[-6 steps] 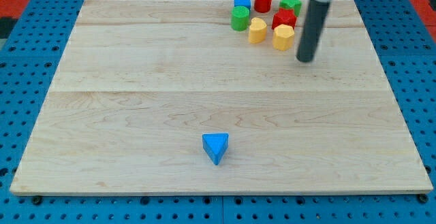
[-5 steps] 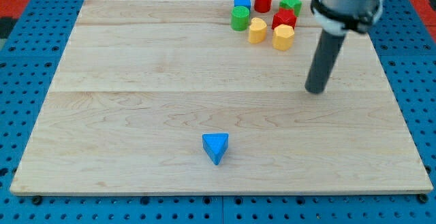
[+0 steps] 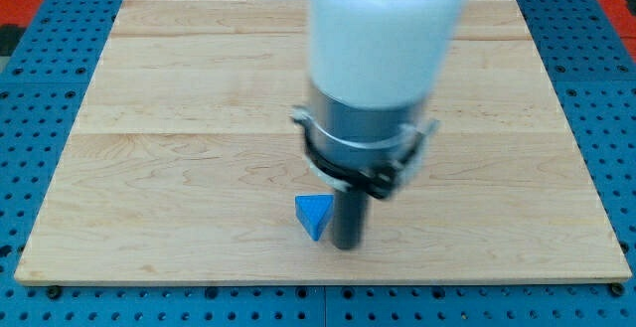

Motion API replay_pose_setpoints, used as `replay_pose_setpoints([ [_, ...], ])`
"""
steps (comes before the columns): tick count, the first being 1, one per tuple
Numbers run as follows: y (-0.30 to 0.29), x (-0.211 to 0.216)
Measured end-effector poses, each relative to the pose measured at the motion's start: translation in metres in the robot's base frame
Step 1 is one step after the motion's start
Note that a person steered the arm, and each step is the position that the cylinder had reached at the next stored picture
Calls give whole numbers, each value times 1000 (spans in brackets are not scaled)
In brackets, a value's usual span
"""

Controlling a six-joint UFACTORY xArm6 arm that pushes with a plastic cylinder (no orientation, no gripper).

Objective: Push the blue triangle to the yellow heart

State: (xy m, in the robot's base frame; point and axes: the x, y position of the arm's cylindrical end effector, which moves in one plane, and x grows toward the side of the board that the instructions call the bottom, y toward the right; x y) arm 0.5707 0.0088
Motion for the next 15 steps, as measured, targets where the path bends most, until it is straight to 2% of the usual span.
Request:
replay_pose_setpoints([
  [1, -42, -16],
  [2, -62, -8],
  [3, -98, -26],
  [4, -97, -55],
  [5, -89, -58],
  [9, 12, -62],
  [12, 77, -92],
  [13, 72, -109],
  [15, 26, -133],
])
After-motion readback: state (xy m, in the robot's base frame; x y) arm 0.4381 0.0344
